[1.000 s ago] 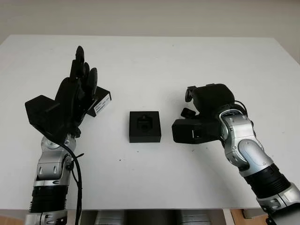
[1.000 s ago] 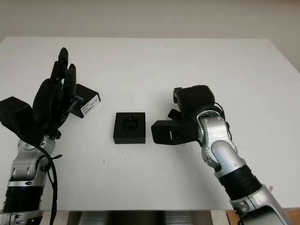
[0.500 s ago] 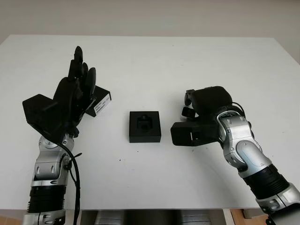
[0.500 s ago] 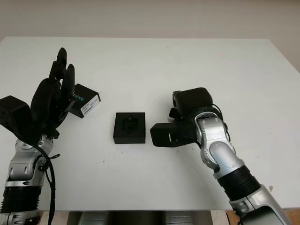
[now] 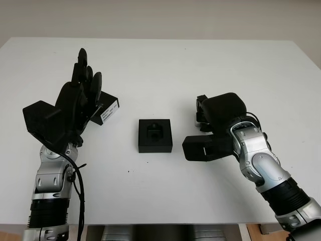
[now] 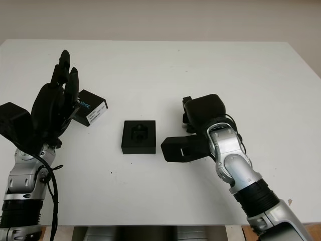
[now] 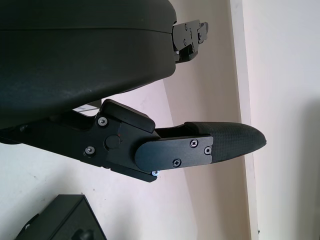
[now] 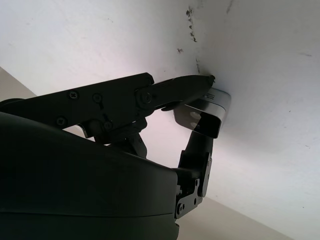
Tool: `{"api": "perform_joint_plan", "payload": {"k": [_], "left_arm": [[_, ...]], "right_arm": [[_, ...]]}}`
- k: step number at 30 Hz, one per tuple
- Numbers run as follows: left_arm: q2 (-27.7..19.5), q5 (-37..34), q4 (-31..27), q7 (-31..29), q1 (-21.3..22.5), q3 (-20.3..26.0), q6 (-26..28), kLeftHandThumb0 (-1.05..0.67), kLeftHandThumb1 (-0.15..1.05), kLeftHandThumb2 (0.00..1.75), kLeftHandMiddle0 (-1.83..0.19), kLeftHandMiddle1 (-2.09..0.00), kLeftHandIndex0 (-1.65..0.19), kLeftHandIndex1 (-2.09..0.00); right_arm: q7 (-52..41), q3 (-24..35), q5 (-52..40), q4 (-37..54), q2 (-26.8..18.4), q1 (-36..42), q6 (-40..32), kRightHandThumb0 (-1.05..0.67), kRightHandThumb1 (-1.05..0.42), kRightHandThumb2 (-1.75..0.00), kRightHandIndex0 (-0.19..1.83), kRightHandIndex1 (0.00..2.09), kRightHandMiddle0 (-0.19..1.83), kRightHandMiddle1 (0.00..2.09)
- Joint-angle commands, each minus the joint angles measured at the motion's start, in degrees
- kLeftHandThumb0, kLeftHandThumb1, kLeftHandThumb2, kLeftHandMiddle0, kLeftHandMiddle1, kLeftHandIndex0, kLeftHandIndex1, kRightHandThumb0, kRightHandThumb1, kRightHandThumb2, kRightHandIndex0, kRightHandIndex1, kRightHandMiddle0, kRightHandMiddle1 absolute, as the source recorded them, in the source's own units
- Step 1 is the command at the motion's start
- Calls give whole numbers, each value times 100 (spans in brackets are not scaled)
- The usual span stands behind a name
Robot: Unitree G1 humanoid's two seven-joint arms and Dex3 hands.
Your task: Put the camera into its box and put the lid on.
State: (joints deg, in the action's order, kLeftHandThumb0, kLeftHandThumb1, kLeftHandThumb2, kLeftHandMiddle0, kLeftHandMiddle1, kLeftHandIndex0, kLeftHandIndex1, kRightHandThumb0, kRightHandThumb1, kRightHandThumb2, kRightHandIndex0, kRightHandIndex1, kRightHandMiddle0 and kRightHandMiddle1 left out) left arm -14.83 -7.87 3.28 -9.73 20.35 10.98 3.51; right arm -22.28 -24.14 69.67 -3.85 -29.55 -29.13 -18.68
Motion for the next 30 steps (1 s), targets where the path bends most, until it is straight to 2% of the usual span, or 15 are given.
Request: {"api": "perform_joint_plan", "payload": {"k": [1,6,7,10,12,13,14,15,16,20,24,30], "left_arm": [[-53,21,-100,-1,-4,-1,-12,-84,105,55,19,0,19,0],[-50,35,-106,9,-29,-4,-40,-83,105,54,19,0,19,0],[-56,55,-95,9,-33,-9,-79,-83,105,54,19,0,19,0],[-50,47,-91,-1,-38,1,-105,-83,105,55,19,0,19,0],[-52,41,-112,-1,-45,2,-72,-82,105,55,19,0,19,0],[-52,36,-118,-3,-47,3,-64,-83,105,55,19,0,19,0],[-53,38,-120,-1,-47,2,-56,-83,105,55,19,0,19,0],[-55,44,-120,2,-48,-1,-53,-83,105,55,19,0,19,0],[-50,50,-112,8,-46,-2,-67,-83,105,55,19,0,19,0],[-32,9,-150,0,-61,6,-34,-83,105,55,19,0,19,0],[-20,-33,-169,-4,-67,14,5,-83,105,54,19,0,19,0],[-32,14,-151,15,-67,3,-19,-82,105,54,19,0,19,0]], "right_arm": [[103,36,16,20,-73,36,45,-34,-105,-13,63,209,15,109],[298,121,-117,12,-7,84,31,-33,-105,-16,61,209,18,117],[367,132,-139,6,-7,92,42,-33,-105,-15,61,209,19,111],[550,143,-163,-29,-37,102,69,-36,-105,-16,14,208,27,106],[599,137,-187,-81,-87,78,126,-41,-105,-13,2,184,28,122],[603,138,-217,-124,-119,51,175,-44,-105,-14,3,162,25,128],[639,142,-243,-174,-150,26,233,-48,-105,-14,10,130,23,139],[721,166,-286,-236,-153,8,271,-50,-105,-14,16,112,22,146],[862,210,-355,-294,-140,5,314,-52,-105,-13,21,103,23,150],[1347,435,-814,-403,-113,57,579,-49,-104,-6,29,90,37,148],[1417,494,-1006,-417,-160,43,702,-48,-105,-10,26,76,25,176],[1599,573,-1177,-420,-206,52,858,-46,-105,-9,28,73,22,190]]}}
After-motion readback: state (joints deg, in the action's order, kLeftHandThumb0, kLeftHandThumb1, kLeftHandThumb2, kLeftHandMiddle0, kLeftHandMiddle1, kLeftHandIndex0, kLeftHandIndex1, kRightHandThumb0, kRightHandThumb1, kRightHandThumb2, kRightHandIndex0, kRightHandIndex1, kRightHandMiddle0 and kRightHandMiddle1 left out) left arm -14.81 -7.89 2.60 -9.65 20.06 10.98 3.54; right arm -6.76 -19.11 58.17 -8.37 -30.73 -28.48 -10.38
